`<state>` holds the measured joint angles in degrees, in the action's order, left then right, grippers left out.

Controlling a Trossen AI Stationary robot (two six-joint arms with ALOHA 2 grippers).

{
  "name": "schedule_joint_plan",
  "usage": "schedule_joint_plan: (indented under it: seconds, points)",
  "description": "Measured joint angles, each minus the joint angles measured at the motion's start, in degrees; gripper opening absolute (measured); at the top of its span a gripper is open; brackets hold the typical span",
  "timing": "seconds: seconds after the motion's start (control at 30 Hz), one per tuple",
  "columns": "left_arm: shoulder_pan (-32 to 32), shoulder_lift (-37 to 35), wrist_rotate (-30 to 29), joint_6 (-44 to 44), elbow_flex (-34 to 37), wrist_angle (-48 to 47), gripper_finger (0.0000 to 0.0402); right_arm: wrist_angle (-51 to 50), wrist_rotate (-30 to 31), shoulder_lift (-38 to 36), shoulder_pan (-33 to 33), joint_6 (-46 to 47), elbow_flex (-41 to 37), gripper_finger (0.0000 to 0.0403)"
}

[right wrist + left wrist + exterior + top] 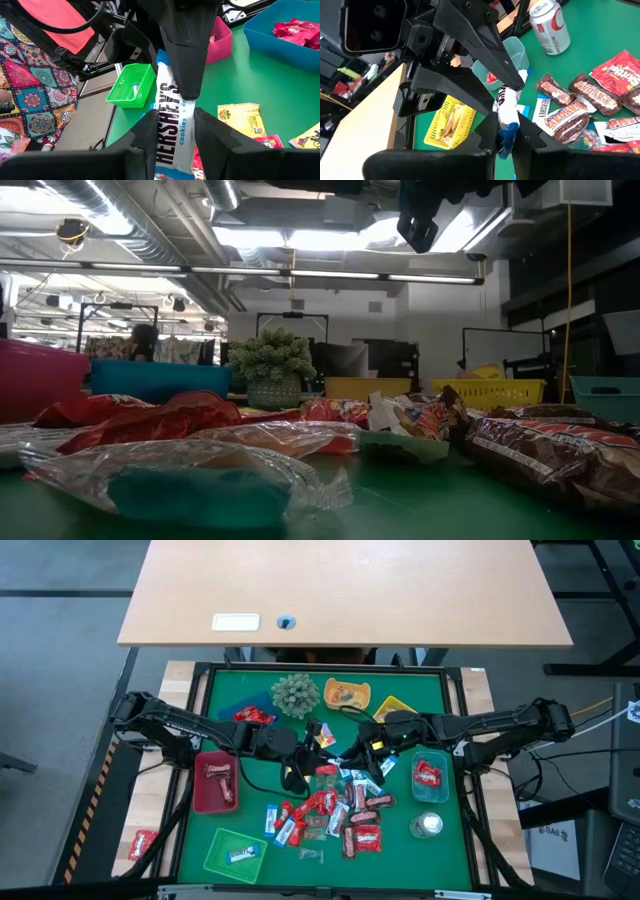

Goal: Sort candy
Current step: Put the white-blue chocolate into the green bin

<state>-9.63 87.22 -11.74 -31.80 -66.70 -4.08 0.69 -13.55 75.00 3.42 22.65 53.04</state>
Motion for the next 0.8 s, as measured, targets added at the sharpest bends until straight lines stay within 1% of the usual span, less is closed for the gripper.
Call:
schedule_joint_plan:
  seconds: [0.1, 0.23, 0.33, 0.43, 0.5, 0.57, 0.8]
  points:
    - [0.0, 0.0, 0.0, 0.1, 0.0, 0.0, 0.0019, 0.0, 0.2, 0.0, 0.0, -0.4, 0.0, 0.0118]
    - [0.0, 0.0, 0.2, 0.8, 0.0, -0.2, 0.0018, 0.1, 0.7, 0.0, 0.0, -1.0, 0.0, 0.0159]
    - [-0.4, 0.0, 0.5, 6.0, 0.0, -0.6, 0.0018, -0.4, 0.9, 0.0, -0.1, -1.0, 0.1, 0.0196]
    - [-1.2, 0.0, 1.9, 13.0, 0.0, -3.6, 0.0018, -2.0, 0.9, 0.0, -0.1, -1.1, 0.1, 0.0225]
    - [-2.1, 0.0, 4.7, 18.3, 0.0, -7.0, 0.0018, -3.5, 1.1, 0.0, -0.1, -1.1, 0.1, 0.0237]
    - [-3.2, 0.0, 9.0, 24.4, 0.0, -10.8, 0.0018, -5.6, 1.1, 0.0, -0.1, -1.7, 0.1, 0.0244]
    - [-7.9, 0.0, 27.8, 50.5, 0.0, -23.4, 0.0018, -14.1, 0.9, 0.0, -0.1, -4.4, 0.1, 0.0248]
